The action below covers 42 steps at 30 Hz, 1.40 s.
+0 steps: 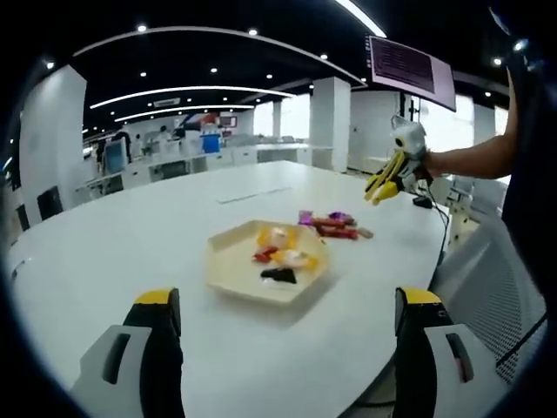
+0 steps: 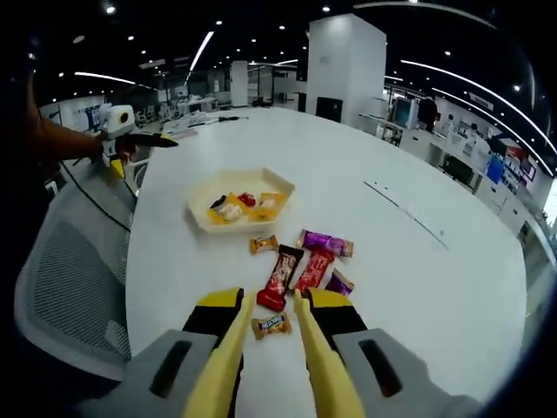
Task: Place the target food into the container with the food tongs after gripping and lifting it, then release it inside without dropping or visibly crushing the food.
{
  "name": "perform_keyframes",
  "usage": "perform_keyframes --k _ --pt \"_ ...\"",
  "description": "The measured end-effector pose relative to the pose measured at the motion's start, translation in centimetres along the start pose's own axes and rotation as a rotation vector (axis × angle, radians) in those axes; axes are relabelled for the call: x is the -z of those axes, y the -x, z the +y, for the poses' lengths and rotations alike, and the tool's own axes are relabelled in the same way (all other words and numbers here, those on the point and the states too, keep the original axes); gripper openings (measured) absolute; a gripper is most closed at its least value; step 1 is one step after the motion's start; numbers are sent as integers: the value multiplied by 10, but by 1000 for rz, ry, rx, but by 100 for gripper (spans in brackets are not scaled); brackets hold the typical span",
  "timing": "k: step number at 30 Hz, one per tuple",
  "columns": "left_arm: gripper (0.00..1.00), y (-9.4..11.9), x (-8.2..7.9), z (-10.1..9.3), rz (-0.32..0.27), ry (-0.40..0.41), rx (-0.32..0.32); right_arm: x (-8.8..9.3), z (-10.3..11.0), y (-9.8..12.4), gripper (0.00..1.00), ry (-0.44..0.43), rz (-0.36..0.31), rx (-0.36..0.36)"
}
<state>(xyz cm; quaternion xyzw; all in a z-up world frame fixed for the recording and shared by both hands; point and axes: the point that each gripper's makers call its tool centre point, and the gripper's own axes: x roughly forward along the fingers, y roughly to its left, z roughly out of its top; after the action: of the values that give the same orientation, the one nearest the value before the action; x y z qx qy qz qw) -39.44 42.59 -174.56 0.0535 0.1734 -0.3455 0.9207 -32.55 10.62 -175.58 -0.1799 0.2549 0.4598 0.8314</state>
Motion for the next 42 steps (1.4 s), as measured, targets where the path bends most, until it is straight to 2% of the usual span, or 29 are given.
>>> perform_keyframes --k 9,17,28,35,42 --pt "99 -3 6 -10 41 -41 29 4 -2 2 27 -19 -21 38" --pt "99 -3 7 -10 46 -42 29 10 -4 1 27 -41 -42 96" --pt "99 -3 6 -10 44 -41 27 23 -1 -13 26 -68 -45 126" --pt "99 -3 6 -10 40 -43 27 40 -1 -27 26 -82 -16 115" --pt "99 -4 7 -13 48 -41 38 47 -3 -44 26 -37 -10 64"
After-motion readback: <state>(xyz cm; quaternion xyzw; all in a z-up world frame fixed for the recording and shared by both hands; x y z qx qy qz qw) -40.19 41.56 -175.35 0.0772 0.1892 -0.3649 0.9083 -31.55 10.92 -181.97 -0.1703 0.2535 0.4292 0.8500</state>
